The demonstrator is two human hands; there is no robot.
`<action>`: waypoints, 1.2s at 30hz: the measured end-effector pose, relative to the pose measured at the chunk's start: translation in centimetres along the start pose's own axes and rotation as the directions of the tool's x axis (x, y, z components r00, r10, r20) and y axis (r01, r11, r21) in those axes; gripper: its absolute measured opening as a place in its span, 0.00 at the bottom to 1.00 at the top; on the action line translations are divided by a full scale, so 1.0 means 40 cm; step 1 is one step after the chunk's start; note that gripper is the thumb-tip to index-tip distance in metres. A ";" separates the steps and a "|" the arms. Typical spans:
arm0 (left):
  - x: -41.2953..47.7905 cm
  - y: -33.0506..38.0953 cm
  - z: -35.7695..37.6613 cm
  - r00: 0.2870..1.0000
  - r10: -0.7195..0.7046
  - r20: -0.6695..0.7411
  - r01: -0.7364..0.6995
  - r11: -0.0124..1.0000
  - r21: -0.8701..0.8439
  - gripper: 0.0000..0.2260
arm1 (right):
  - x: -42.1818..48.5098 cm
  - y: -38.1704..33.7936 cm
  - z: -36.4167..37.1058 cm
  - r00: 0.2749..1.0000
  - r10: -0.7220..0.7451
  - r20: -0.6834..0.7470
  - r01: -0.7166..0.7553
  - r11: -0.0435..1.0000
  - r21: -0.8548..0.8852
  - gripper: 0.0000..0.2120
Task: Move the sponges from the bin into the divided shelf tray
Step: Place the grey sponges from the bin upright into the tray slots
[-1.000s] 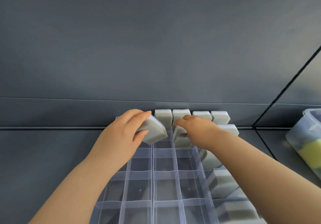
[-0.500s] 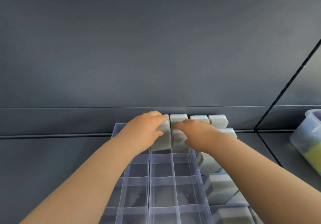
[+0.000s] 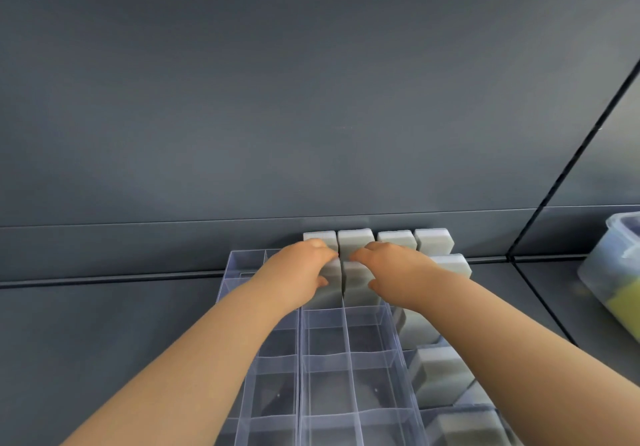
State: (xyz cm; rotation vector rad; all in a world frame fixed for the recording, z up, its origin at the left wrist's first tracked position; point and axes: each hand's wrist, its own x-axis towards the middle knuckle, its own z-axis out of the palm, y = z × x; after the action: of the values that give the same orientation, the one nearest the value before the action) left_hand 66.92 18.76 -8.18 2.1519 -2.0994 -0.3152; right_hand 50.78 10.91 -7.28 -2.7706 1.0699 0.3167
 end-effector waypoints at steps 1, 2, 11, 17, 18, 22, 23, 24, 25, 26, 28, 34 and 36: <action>-0.001 -0.001 0.011 1.000 -0.002 0.012 0.002 1.000 -0.006 0.19 | 0.001 0.000 0.001 1.000 0.002 0.000 -0.002 1.000 -0.002 0.22; -0.002 -0.003 0.020 1.000 -0.002 0.017 0.002 1.000 -0.014 0.19 | 0.001 -0.001 0.002 1.000 0.004 0.001 -0.004 1.000 -0.001 0.22; -0.009 -0.012 0.019 0.999 0.028 -0.031 -0.028 0.999 0.020 0.22 | 0.003 -0.010 -0.008 0.999 0.029 -0.028 -0.029 0.999 0.015 0.20; -0.031 -0.011 0.011 0.988 0.095 -0.119 -0.083 0.991 0.107 0.21 | -0.019 -0.027 -0.022 0.997 0.064 -0.050 -0.063 0.998 0.026 0.21; -0.037 -0.012 0.008 0.984 0.107 -0.139 -0.089 0.987 0.131 0.21 | -0.027 -0.031 -0.024 0.995 0.075 -0.062 -0.073 0.997 0.032 0.21; -0.072 -0.026 -0.007 0.960 0.158 -0.229 -0.120 0.978 0.172 0.19 | -0.073 -0.049 -0.028 0.980 0.146 -0.136 -0.133 0.986 0.100 0.20; -0.084 -0.028 -0.014 0.943 0.194 -0.270 -0.149 0.973 0.179 0.19 | -0.089 -0.055 -0.028 0.975 0.156 -0.157 -0.139 0.984 0.113 0.20; -0.096 -0.031 -0.019 0.921 0.236 -0.309 -0.186 0.965 0.183 0.18 | -0.106 -0.061 -0.028 0.971 0.163 -0.177 -0.143 0.982 0.123 0.20; -0.107 -0.035 -0.019 0.894 0.273 -0.354 -0.220 0.958 0.184 0.17 | -0.123 -0.068 -0.028 0.965 0.173 -0.195 -0.149 0.980 0.133 0.21; -0.118 -0.038 -0.015 0.866 0.304 -0.398 -0.248 0.950 0.188 0.16 | -0.141 -0.077 -0.029 0.959 0.185 -0.217 -0.154 0.977 0.149 0.21; -0.146 -0.028 -0.013 0.825 0.349 -0.444 -0.283 0.936 0.211 0.14 | -0.178 -0.096 -0.031 0.942 0.202 -0.268 -0.156 0.971 0.183 0.21; -0.266 0.073 -0.023 0.802 0.372 -0.467 -0.295 0.927 0.231 0.17 | -0.310 -0.143 -0.020 0.881 0.180 -0.438 -0.100 0.975 0.201 0.21; -0.307 0.133 -0.020 0.789 0.393 -0.473 -0.318 0.919 0.233 0.18 | -0.378 -0.149 -0.006 0.854 0.166 -0.494 -0.070 0.976 0.207 0.21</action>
State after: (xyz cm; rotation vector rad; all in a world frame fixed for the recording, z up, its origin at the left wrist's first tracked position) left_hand 61.72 30.79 -5.38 1.5892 -2.1676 0.4177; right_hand 43.92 24.95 -2.87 -2.6836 1.3010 -0.5155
